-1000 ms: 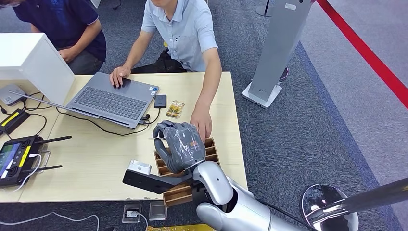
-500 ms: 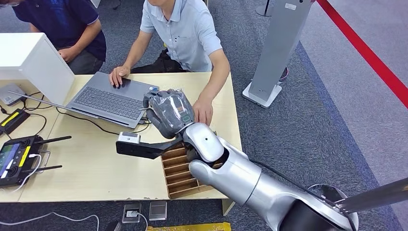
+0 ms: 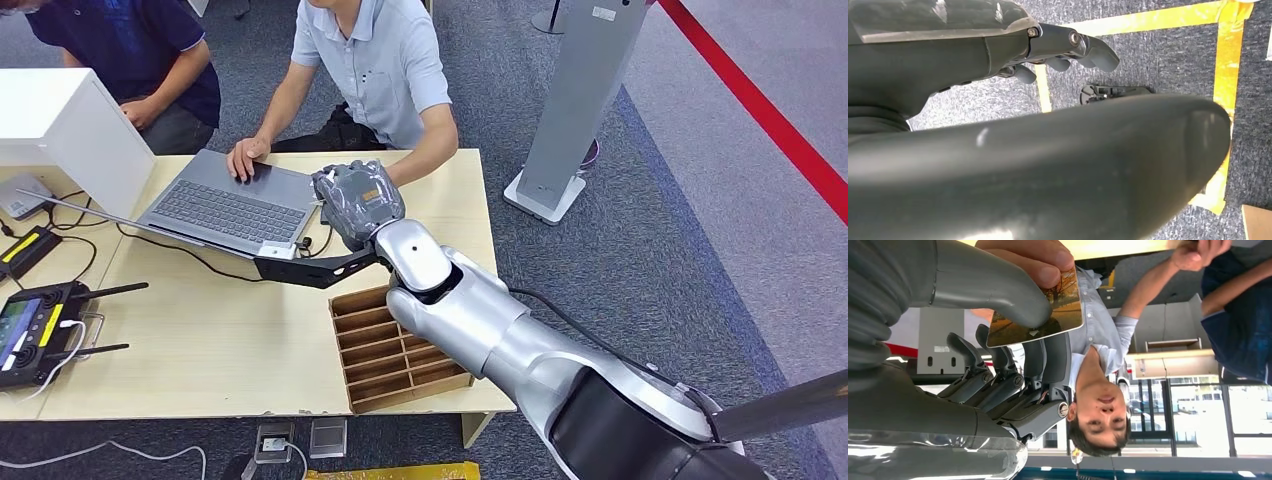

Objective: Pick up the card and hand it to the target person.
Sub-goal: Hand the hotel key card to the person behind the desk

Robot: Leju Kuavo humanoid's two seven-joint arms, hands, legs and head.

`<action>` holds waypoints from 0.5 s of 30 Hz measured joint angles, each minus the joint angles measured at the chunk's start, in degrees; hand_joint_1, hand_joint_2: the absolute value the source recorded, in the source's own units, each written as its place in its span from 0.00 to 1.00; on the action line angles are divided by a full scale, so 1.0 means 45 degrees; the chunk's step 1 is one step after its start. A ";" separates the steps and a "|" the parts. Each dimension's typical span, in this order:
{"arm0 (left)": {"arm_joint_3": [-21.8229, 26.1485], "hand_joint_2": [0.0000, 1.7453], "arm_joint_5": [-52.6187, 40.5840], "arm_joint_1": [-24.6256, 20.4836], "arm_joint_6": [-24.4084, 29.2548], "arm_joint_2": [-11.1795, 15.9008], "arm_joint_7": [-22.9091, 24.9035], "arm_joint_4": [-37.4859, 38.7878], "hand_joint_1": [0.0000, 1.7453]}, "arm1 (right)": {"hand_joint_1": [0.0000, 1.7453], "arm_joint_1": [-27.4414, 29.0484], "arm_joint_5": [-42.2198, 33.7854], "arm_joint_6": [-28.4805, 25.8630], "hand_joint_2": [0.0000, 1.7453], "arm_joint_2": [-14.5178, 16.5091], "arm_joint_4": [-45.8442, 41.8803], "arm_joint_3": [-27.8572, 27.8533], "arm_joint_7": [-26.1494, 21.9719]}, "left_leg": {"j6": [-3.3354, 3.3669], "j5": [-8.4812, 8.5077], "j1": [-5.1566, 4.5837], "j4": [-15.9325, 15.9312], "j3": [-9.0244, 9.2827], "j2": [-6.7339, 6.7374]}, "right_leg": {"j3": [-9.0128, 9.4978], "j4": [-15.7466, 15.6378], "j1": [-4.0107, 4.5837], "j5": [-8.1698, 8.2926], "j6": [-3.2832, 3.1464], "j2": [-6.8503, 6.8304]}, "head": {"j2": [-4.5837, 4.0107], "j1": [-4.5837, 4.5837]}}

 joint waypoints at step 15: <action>-0.0338 0.00 0.0024 0.0024 0.0062 -0.0009 -0.0117 0.0000 0.00 | 0.00 -0.0470 -0.0334 -0.0249 1.00 0.0658 0.1721 0.0606 -0.0016 | 0.0000 0.0000 0.0000 0.0000 0.0001 0.0002 | -0.0001 0.0000 0.0000 0.0000 0.0000 0.0002 | 0.0000 0.0004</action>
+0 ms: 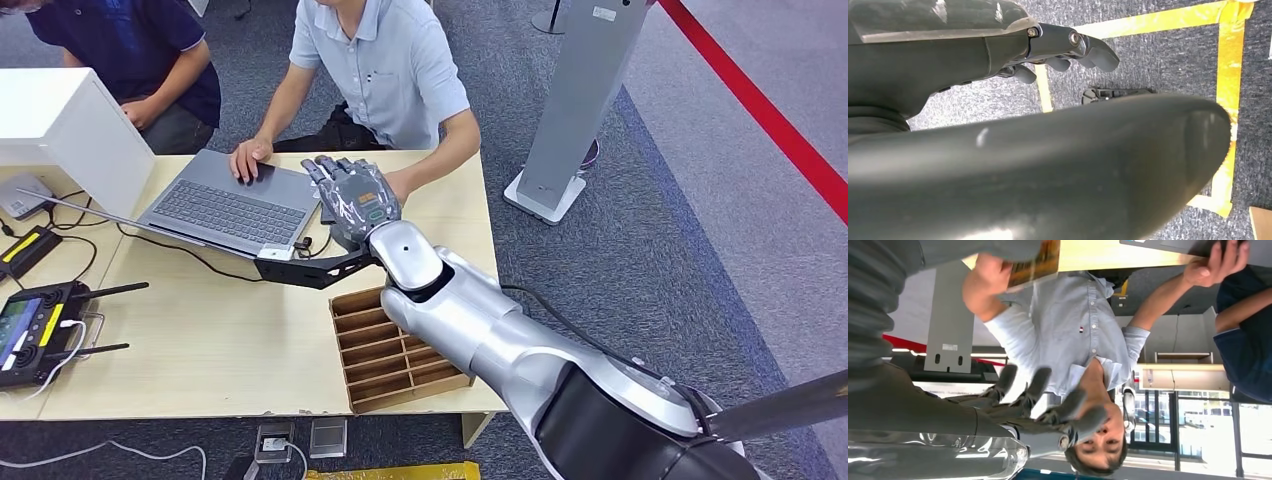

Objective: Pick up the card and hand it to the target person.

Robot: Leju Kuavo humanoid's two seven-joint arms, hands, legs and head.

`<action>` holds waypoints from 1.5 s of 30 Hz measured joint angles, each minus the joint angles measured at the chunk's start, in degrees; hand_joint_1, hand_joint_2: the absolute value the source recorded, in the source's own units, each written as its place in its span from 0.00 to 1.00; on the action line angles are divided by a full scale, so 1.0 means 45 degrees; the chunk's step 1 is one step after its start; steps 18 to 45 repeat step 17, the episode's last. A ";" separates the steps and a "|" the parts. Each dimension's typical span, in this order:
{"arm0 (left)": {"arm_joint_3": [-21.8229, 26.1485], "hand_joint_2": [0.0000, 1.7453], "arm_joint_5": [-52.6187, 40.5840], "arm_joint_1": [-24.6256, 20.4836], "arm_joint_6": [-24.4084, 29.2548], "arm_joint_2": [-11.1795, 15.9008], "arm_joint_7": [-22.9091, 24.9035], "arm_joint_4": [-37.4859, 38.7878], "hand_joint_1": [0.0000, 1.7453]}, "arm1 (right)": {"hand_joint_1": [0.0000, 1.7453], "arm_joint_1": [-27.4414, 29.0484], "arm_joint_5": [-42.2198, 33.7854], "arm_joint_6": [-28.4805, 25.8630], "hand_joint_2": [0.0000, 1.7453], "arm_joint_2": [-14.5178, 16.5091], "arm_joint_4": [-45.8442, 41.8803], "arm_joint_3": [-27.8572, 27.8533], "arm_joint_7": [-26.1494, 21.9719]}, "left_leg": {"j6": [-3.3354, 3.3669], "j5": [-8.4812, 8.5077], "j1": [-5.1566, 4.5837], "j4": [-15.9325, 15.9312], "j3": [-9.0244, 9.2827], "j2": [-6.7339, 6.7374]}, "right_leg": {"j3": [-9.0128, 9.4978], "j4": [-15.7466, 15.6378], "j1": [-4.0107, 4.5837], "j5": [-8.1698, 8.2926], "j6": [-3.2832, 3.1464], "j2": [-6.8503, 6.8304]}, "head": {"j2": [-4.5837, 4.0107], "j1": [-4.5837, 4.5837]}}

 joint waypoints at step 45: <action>-0.0034 0.00 0.0822 0.0561 0.0016 0.0032 -0.0580 0.0000 0.00 | 0.00 0.1926 -0.4066 -0.0616 1.00 -0.2266 -0.4839 -0.1083 -0.0706 | -0.0002 -0.0006 0.0000 0.0005 0.0010 0.0003 | 0.0000 -0.0011 0.0000 0.0000 0.0000 0.0005 | 0.0000 0.0014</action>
